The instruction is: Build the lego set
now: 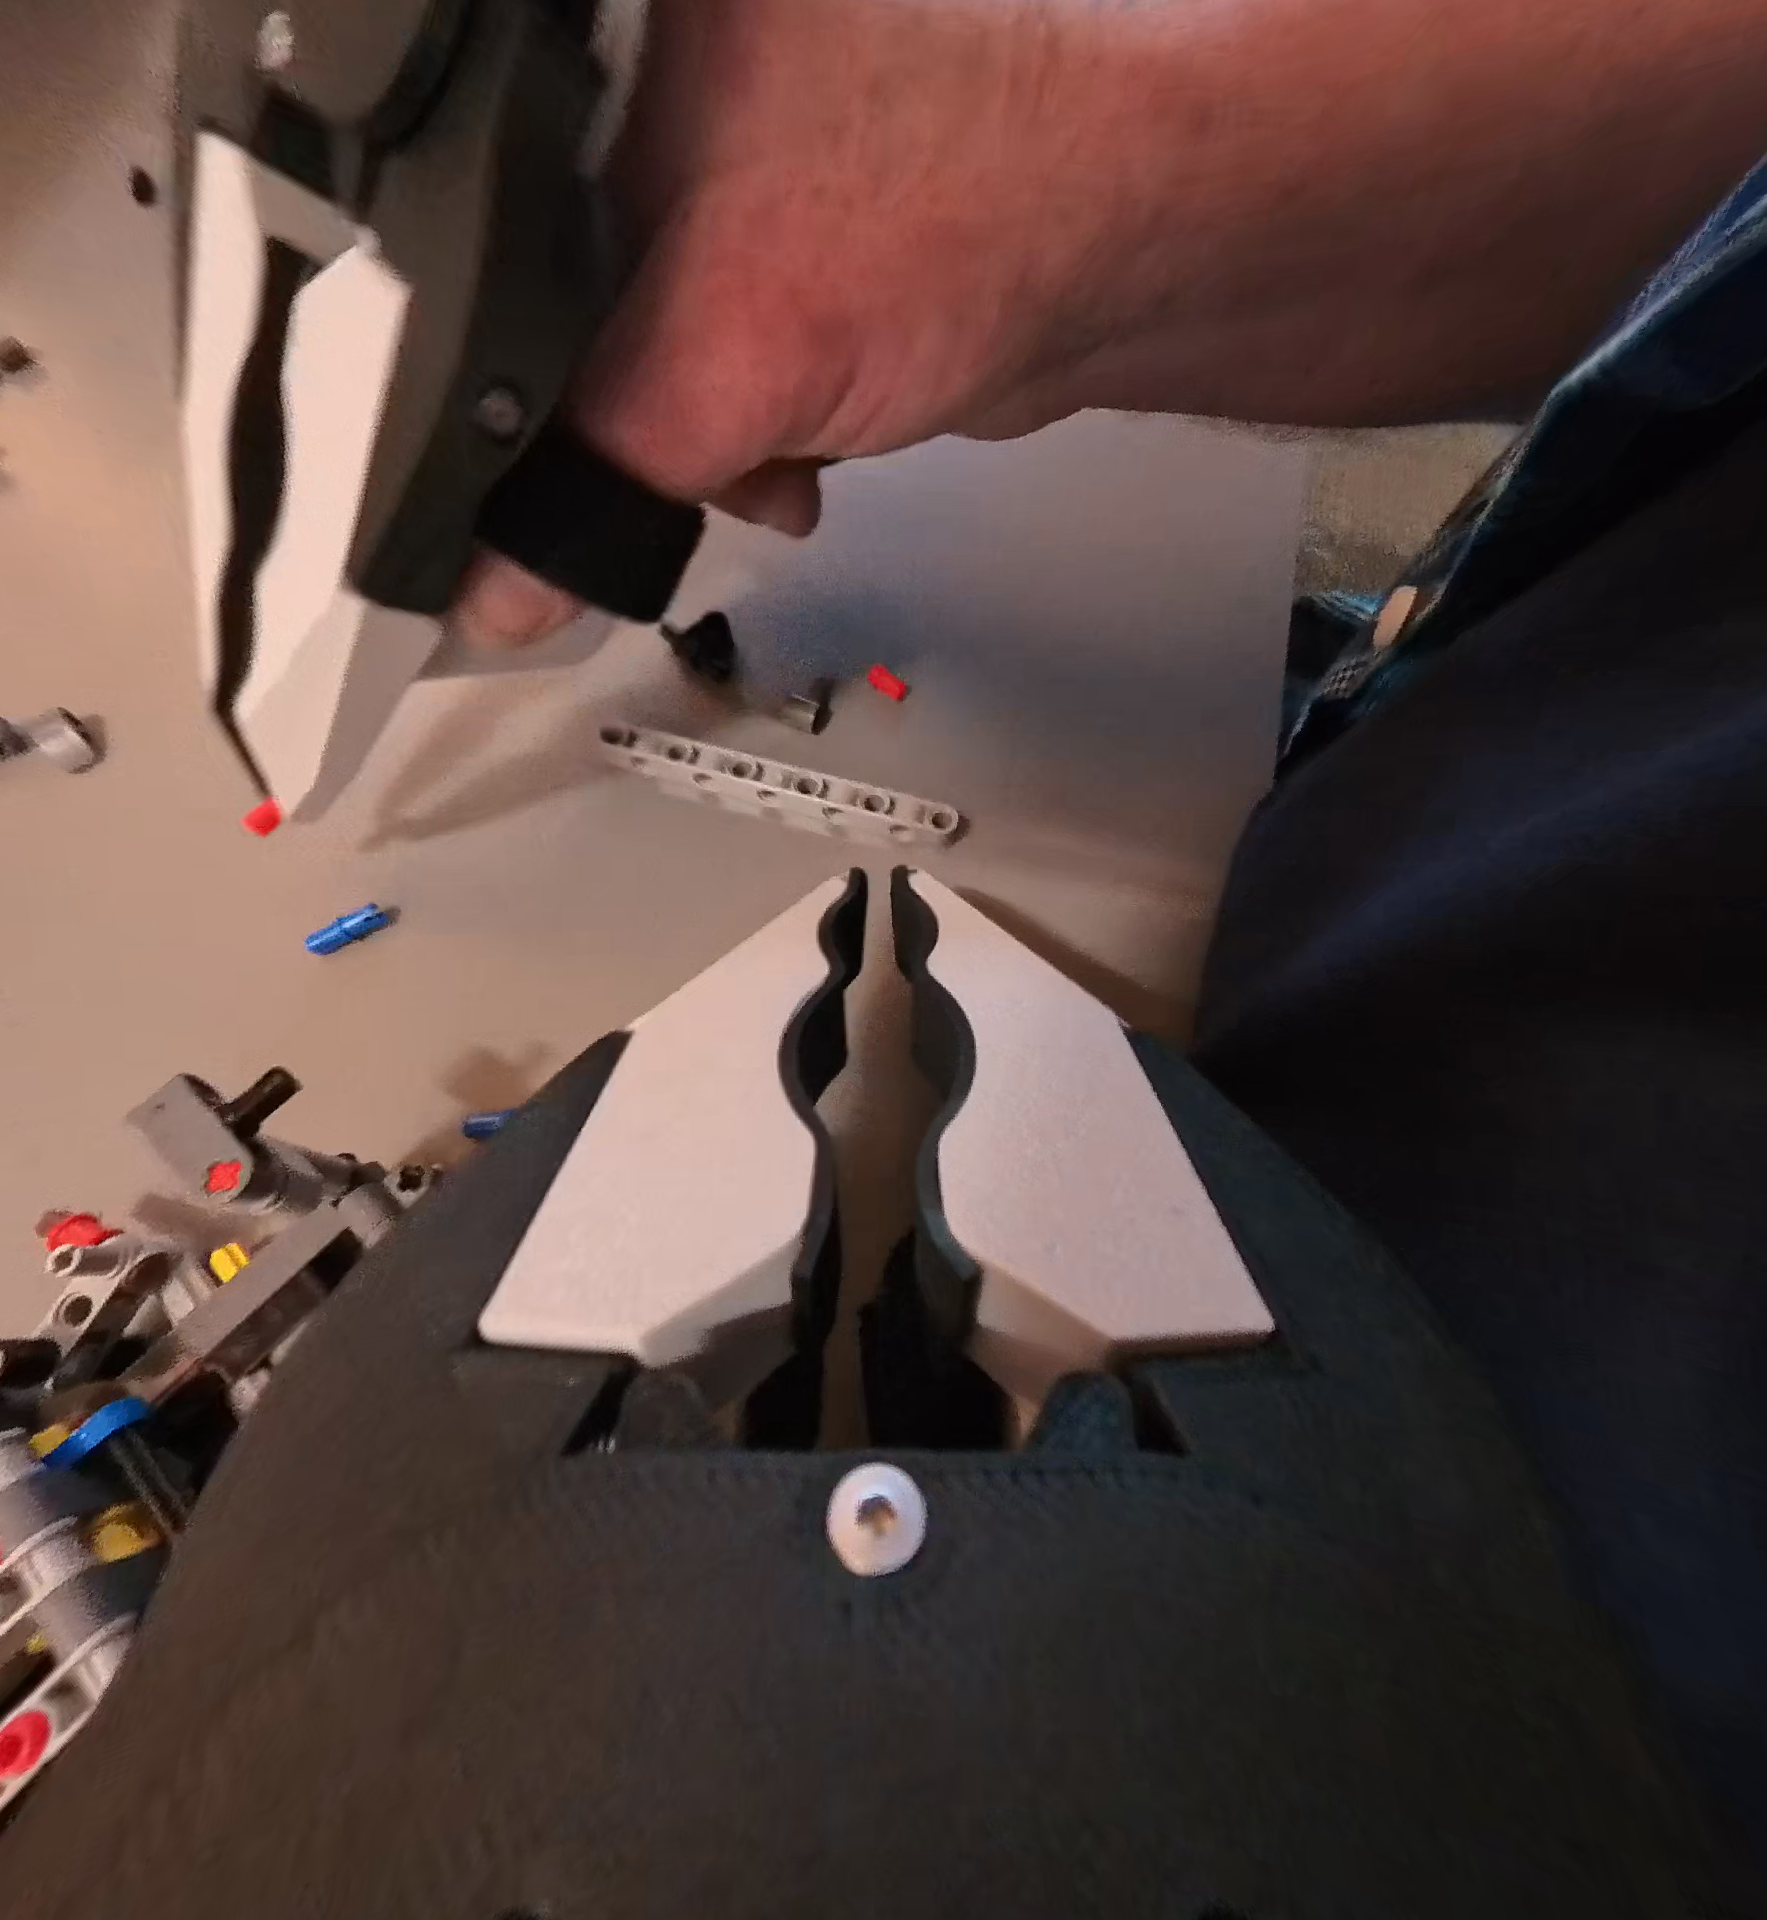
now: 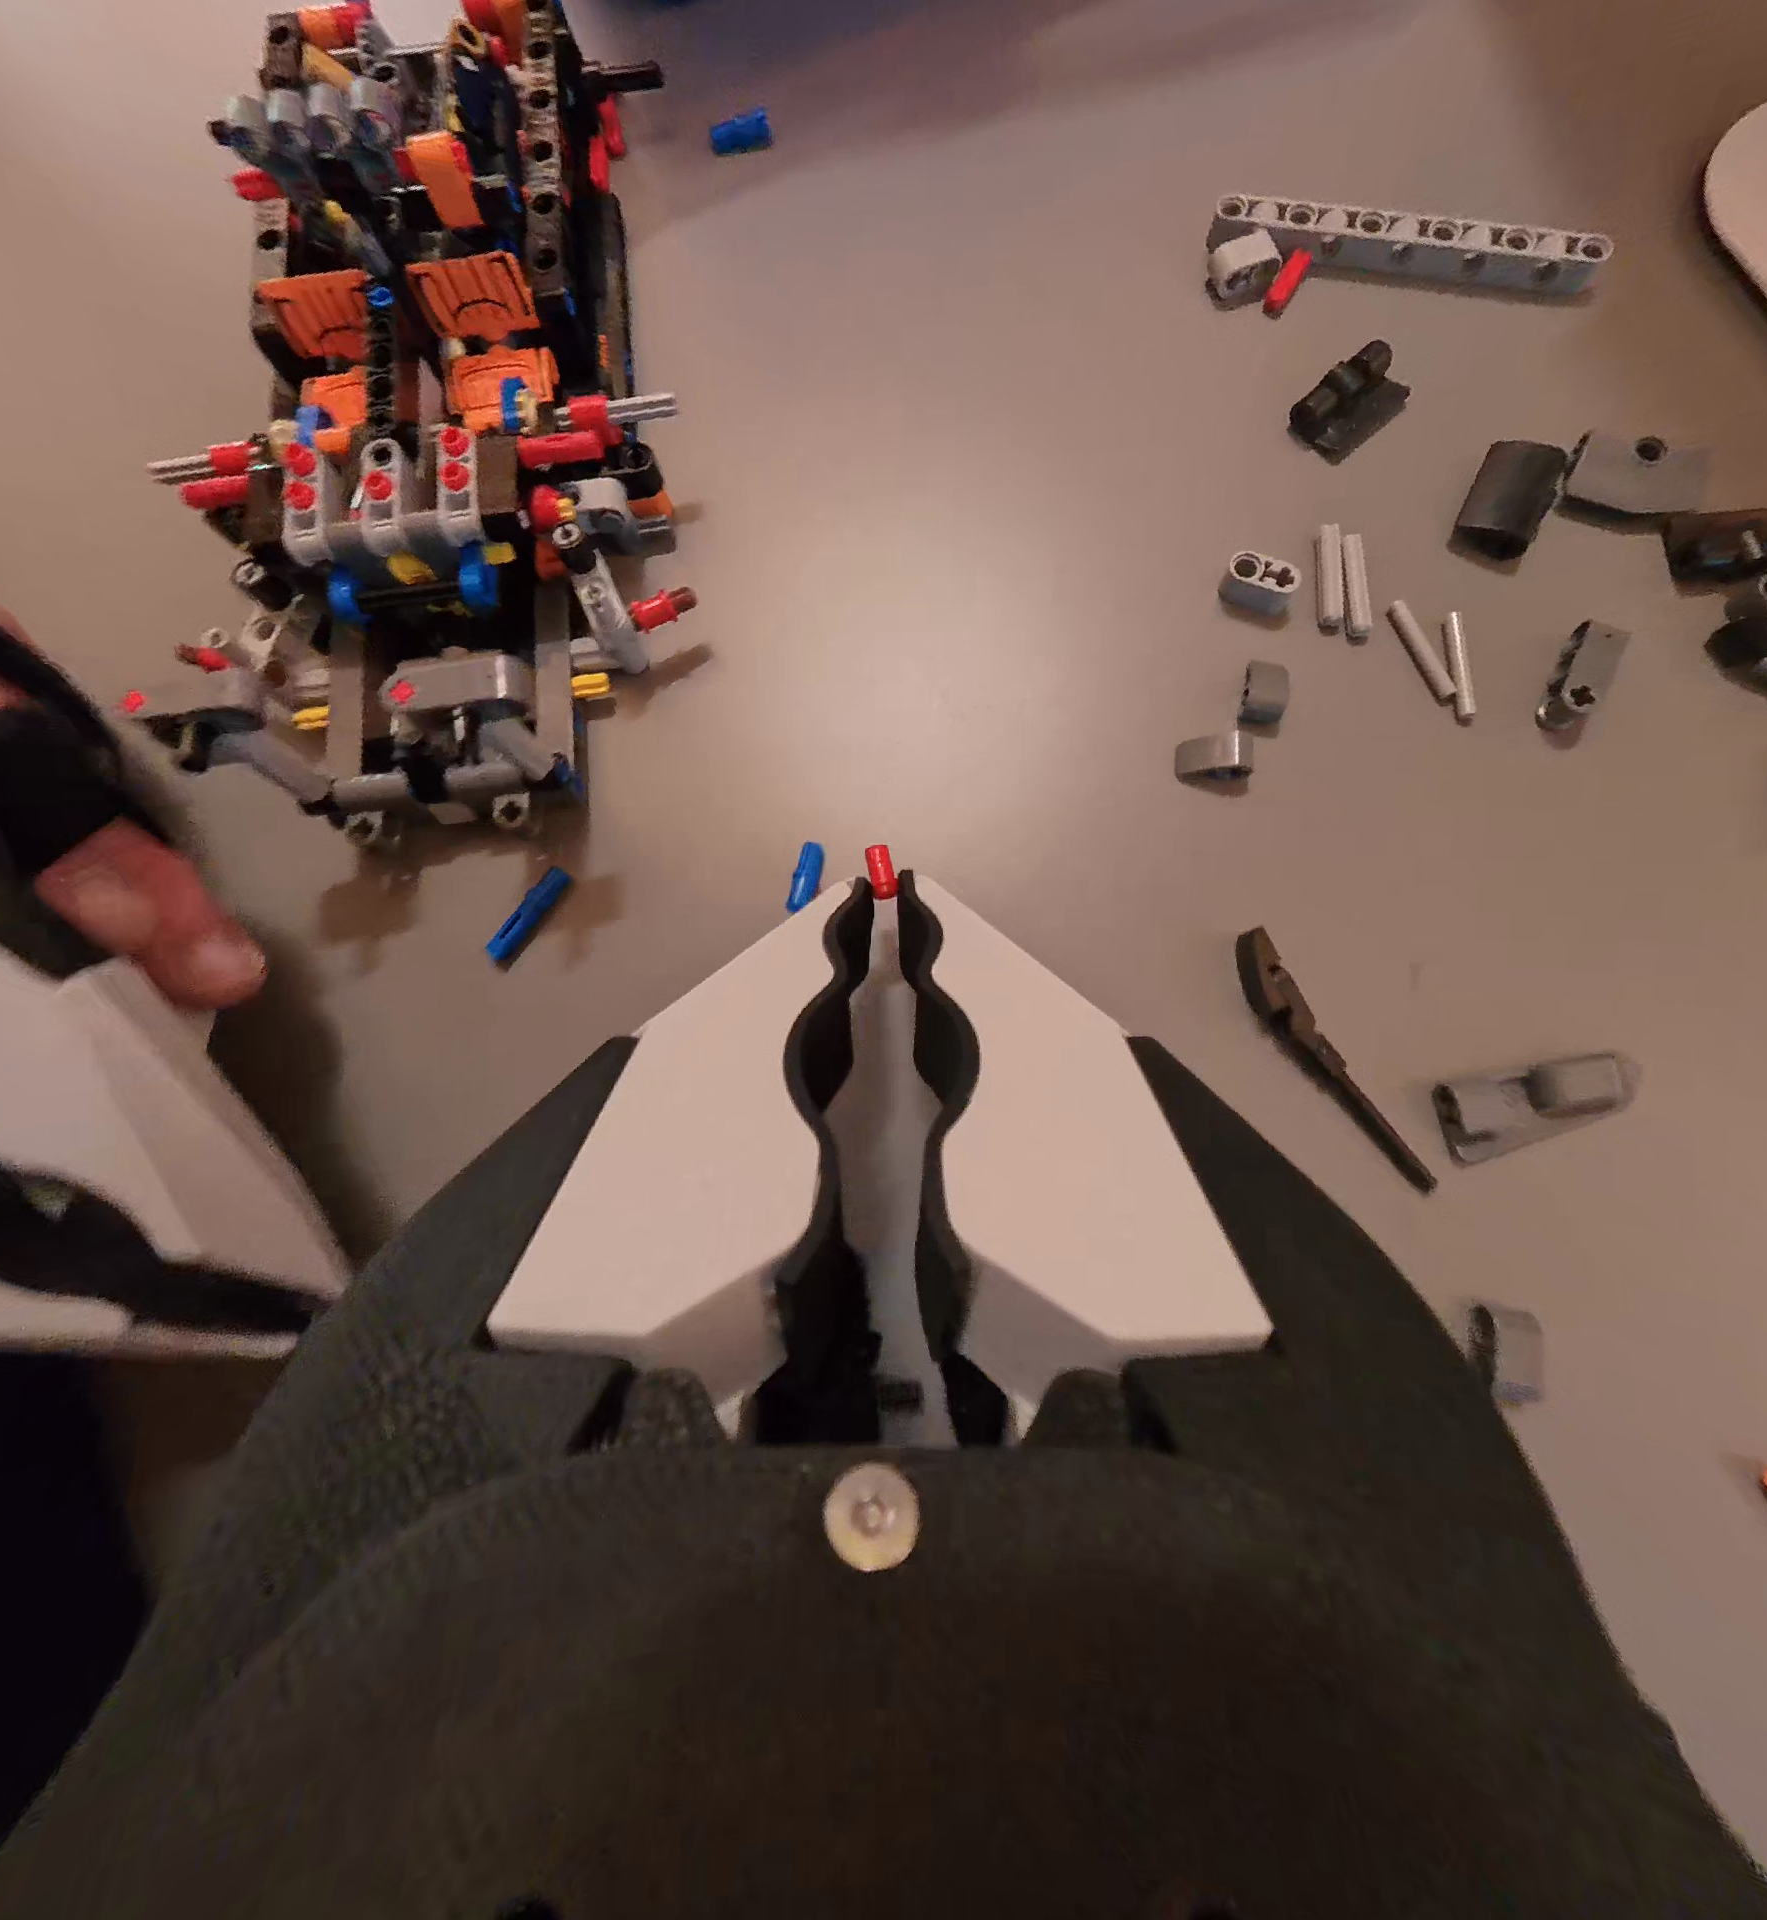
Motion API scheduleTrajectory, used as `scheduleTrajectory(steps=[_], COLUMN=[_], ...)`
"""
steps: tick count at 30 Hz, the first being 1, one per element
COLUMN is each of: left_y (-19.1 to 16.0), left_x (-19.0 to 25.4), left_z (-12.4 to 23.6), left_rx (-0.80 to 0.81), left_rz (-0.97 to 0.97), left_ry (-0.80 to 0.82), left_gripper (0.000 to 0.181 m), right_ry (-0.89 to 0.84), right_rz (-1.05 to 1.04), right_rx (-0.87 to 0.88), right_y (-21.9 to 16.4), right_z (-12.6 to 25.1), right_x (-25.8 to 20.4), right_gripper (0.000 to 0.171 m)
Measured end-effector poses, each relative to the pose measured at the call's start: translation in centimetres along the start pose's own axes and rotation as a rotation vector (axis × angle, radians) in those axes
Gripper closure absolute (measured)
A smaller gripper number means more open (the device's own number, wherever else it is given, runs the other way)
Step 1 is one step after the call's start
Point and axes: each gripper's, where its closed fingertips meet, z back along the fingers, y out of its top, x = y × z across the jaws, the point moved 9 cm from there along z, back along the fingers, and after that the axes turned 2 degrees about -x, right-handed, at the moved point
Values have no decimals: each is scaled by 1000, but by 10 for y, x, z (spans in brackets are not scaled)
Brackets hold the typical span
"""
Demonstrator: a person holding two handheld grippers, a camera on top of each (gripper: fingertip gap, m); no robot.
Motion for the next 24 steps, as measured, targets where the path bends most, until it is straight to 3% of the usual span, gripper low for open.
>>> scheduleTrajectory(steps=[1,9,15,24], left_y=[1,6,15,19], left_x=[-1,-4,0,16], left_z=[2,1,3,4], left_rx=[17,37,72,88], left_rz=[2,-20,-124,-332], left_ry=[7,73,139,177], left_gripper=[177,165,162,174], right_ry=[5,101,278,427], right_rz=[5,-1,-111,-137], right_rx=[-2,-95,-65,-66], right_y=[-2,-33,-49,-51], right_z=[7,61,69,70], right_x=[-1,-32,-50,-57], right_gripper=[168,169,169,169])
